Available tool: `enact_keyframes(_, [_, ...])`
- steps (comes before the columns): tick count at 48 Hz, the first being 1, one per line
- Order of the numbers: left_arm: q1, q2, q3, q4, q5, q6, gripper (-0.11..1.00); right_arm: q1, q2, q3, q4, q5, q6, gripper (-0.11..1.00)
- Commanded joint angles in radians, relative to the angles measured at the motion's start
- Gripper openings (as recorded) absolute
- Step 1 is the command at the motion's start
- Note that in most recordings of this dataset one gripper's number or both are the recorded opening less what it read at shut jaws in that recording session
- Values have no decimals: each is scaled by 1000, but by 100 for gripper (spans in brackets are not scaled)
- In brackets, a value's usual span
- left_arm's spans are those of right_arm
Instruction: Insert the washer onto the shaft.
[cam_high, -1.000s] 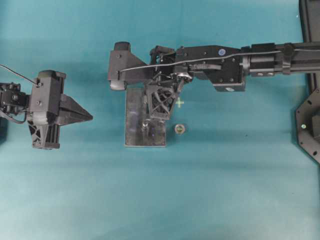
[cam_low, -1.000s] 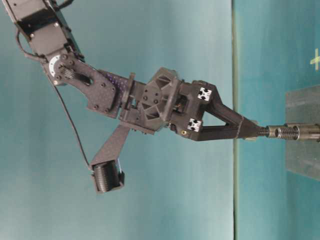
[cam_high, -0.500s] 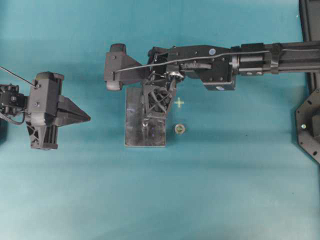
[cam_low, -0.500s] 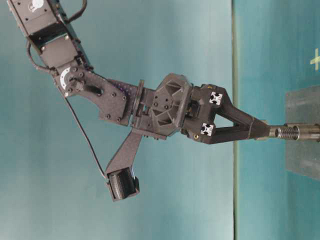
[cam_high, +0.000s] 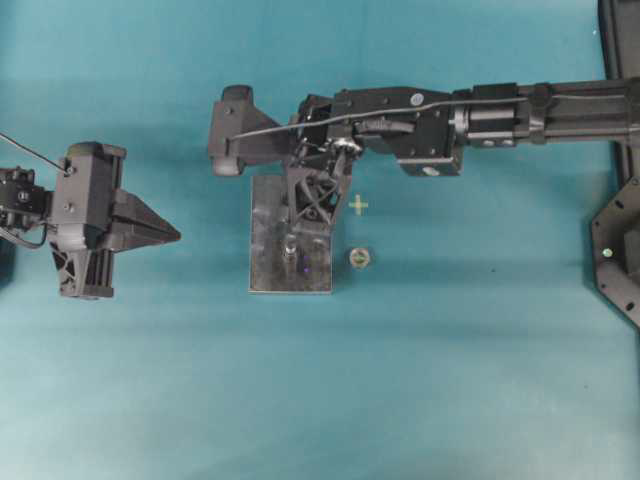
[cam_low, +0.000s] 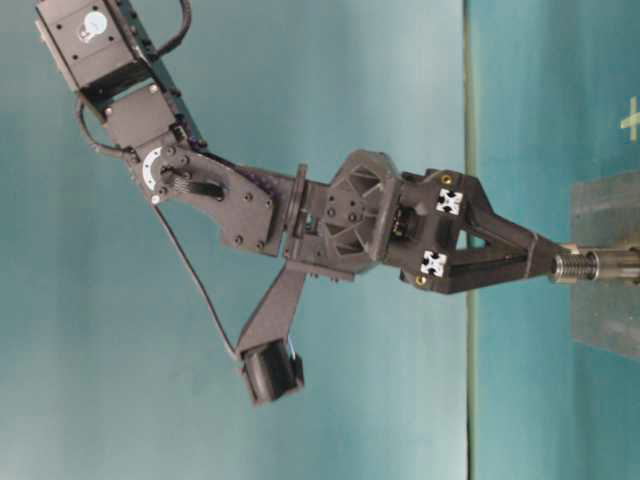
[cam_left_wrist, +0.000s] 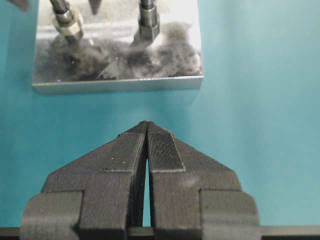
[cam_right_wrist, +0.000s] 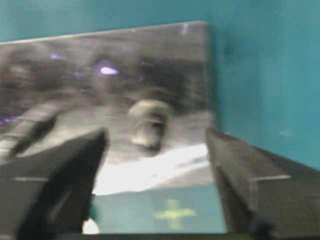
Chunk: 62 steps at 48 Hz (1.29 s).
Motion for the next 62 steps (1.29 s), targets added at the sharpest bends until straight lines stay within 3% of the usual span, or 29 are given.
enact_keyframes(1, [-2, -9, -11, 3, -9, -3, 0, 37, -20, -28, 9, -3, -8, 75])
enact_keyframes(7, [-2, -9, -11, 3, -9, -3, 0, 38, -20, -28, 8, -3, -5, 70])
enact_keyframes(23, [-2, -26, -12, 3, -6, -5, 0, -48, -31, -29, 2, -3, 0, 70])
enact_keyframes(35, [0, -32, -11, 3, -5, -5, 0, -35, -64, 8, 6, -2, 18, 69])
enact_keyframes(50, [0, -32, -9, 3, -5, -5, 0, 21, -201, 186, 11, -20, 124, 70])
enact_keyframes(62, [0, -32, -9, 3, -5, -9, 0, 106, -268, 339, 11, -140, 212, 73])
